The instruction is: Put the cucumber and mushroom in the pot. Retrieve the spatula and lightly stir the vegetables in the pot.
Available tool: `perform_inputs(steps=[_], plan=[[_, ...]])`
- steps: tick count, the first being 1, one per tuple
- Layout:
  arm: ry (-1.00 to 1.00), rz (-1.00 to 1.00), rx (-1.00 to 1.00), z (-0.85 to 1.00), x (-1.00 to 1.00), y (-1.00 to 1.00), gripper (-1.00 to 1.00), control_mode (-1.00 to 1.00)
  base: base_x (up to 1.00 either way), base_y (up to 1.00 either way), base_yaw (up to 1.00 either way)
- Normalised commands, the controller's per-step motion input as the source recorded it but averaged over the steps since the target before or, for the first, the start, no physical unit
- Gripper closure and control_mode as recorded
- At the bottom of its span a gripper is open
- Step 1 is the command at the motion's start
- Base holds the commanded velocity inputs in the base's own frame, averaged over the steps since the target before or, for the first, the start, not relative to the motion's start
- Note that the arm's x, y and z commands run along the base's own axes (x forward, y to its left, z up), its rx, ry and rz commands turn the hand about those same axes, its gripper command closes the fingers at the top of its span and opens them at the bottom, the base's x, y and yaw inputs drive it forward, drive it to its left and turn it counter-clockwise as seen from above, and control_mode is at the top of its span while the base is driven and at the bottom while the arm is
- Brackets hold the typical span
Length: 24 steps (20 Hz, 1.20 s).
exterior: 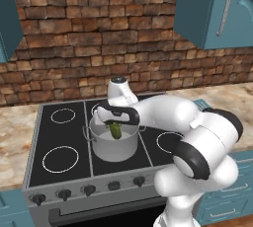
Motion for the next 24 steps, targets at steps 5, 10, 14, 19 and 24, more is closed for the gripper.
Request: perform_inputs(steps=[5, 10, 14, 19, 24], plan=[[0.0, 0.0, 0.0, -0.17, 0.11, 0.01, 1.0, -1.0, 0.0, 0.0, 0.0], [-0.02, -0.03, 0.03, 0.1, -0.01, 0.01, -1.0, -1.0, 0.0, 0.0, 0.0], [-0.04, -0.05, 0.01, 0.2, -0.01, 0.03, -1.0, -1.0, 0.0, 0.0, 0.0], [-0.02, 0.0, 0.01, 0.18, -0.02, 0.06, -1.0, -1.0, 0.0, 0.0, 0.0], [-0.02, 0.0, 0.02, 0.58, -0.43, -0.09, -1.0, -1.0, 0.0, 0.0, 0.0]])
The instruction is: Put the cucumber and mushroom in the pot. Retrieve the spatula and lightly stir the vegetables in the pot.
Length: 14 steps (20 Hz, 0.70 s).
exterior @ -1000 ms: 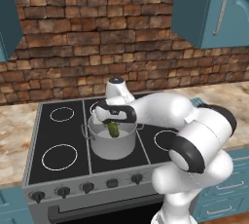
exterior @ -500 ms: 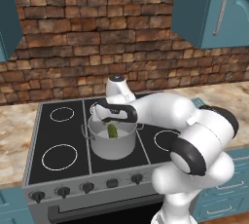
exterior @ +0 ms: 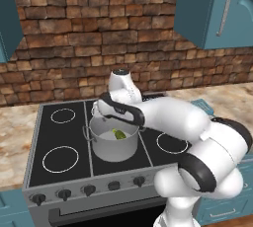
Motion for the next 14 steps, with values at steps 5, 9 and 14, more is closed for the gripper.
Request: perform_inputs(steps=[5, 9, 14], plan=[[0.0, 0.0, 0.0, 0.44, -0.51, -0.39, -1.0, -1.0, 0.0, 0.0, 0.0], [0.0, 0.0, 0.0, 0.29, -0.44, -0.55, -1.0, -1.0, 0.0, 0.0, 0.0], [0.0, 0.0, 0.0, 0.12, -0.38, -0.69, -1.0, -1.0, 0.0, 0.0, 0.0]])
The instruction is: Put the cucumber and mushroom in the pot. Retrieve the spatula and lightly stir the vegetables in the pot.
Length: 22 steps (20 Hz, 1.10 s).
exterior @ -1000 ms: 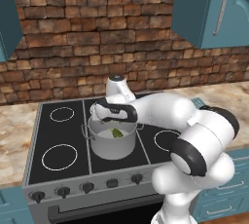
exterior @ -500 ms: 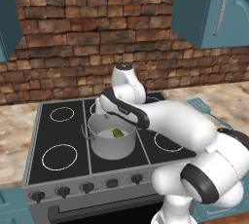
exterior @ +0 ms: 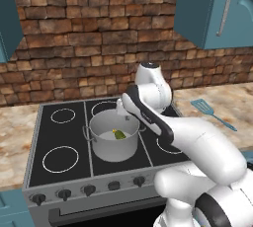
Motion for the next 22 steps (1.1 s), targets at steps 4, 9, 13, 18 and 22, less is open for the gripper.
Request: perform_inputs(steps=[4, 9, 13, 18, 22], plan=[[0.0, 0.0, 0.0, 0.02, -0.26, -0.75, -1.0, -1.0, 0.0, 0.0, 0.0], [0.0, 0.0, -0.02, 0.0, -0.15, -0.71, -1.0, -1.0, 0.0, 0.0, 0.0], [0.0, 0.0, 0.0, 0.0, -0.01, -0.69, -1.0, -1.0, 0.0, 0.0, 0.0], [0.01, 0.0, 0.0, 0.0, 0.05, -0.63, -1.0, -1.0, 0.0, 0.0, 0.0], [0.0, 0.0, -0.01, 0.0, 0.09, -0.59, -1.0, -1.0, 0.0, 0.0, 0.0]])
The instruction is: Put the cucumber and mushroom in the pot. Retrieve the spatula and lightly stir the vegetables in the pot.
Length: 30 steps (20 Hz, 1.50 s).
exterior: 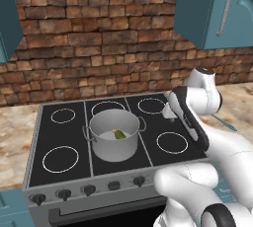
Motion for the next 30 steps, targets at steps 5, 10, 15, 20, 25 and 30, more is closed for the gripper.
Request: perform_inputs(steps=[5, 10, 15, 20, 25, 30], plan=[[0.0, 0.0, -0.01, 0.0, 0.24, -0.45, -1.0, -1.0, 0.0, 0.0, 0.0], [0.0, 0.0, -0.08, -0.04, 0.16, -0.62, -1.0, -1.0, 0.0, 0.0, 0.0], [0.06, 0.0, -0.09, -0.07, 0.05, -0.83, -1.0, -1.0, 0.0, 0.0, 0.0], [0.04, 0.0, -0.01, -0.17, 0.01, -0.8, -1.0, -1.0, 0.0, 0.0, 0.0], [0.0, 0.0, -0.01, -0.16, 0.17, -0.69, -1.0, -1.0, 0.0, 0.0, 0.0], [0.0, 0.0, 0.0, -0.21, 0.32, -0.56, -1.0, -1.0, 0.0, 0.0, 0.0]])
